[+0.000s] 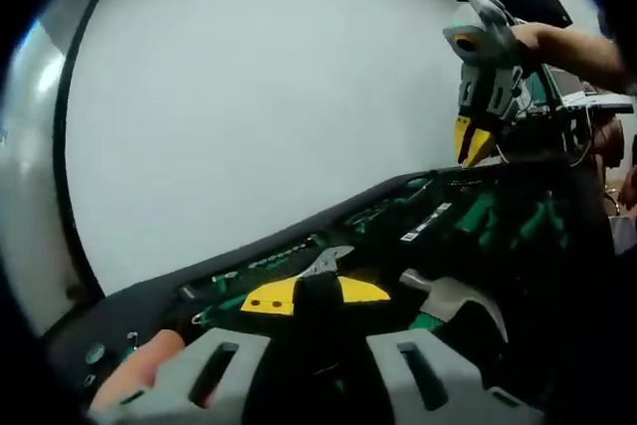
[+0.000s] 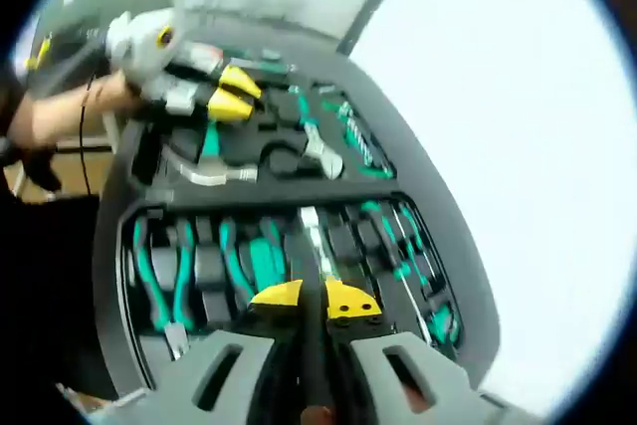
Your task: Pick up the tools and put them into their designated positions in the toolbox.
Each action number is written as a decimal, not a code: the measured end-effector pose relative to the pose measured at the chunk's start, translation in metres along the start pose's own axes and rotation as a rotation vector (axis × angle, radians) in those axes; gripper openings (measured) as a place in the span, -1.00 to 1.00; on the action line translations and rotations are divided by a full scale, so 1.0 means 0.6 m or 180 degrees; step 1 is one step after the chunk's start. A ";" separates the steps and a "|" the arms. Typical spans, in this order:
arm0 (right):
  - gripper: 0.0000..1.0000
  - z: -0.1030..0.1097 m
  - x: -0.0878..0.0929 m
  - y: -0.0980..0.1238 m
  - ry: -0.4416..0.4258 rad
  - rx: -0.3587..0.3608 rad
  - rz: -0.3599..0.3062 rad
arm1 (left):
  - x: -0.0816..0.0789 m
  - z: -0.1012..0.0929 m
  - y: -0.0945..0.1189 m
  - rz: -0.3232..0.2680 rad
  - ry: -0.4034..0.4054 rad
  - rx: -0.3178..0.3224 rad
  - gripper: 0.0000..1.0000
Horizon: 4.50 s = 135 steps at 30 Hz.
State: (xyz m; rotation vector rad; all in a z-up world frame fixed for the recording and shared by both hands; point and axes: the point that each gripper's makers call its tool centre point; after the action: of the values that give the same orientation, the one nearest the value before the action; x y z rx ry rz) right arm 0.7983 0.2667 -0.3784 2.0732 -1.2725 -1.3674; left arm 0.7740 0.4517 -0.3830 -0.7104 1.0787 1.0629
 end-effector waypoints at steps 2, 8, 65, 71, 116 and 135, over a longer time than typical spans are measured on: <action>-0.91 0.035 0.024 -0.007 0.0479 -0.0138 0.0063 | 0.000 0.002 -0.001 0.0003 -0.0017 -0.0021 -0.70; -0.63 0.036 0.057 -0.020 -0.0567 -0.0422 -0.0020 | -0.004 -0.005 0.008 0.0007 -0.0007 -0.0007 -0.70; -0.86 -0.025 0.058 -0.064 -0.1357 -0.0198 0.0359 | 0.019 0.006 -0.004 0.0110 0.0016 0.0050 -0.69; -0.85 -0.083 0.058 -0.118 -0.0168 -0.0323 0.0292 | 0.016 -0.001 0.002 0.0129 0.0021 0.0049 -0.69; -0.91 -0.089 0.010 -0.164 0.1089 -0.0276 0.0144 | -0.062 -0.081 -0.170 0.0271 0.0518 0.0798 -0.70; -0.90 -0.022 0.033 -0.114 -0.1523 -0.2039 0.0212 | -0.080 -0.159 -0.131 0.0150 -0.0400 0.1999 -0.55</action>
State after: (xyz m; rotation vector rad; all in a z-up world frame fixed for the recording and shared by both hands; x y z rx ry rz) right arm 0.8458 0.2850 -0.4304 1.3064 -0.8689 -1.9878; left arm 0.8097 0.3245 -0.3726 -0.1137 1.2354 0.7313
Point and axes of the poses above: the point that each gripper's makers call its tool centre point, and the gripper's own axes: y roughly backward along the fingers, z roughly to its left, x roughly out of its underside, and after that the axes turned 3 degrees about -z, right-handed
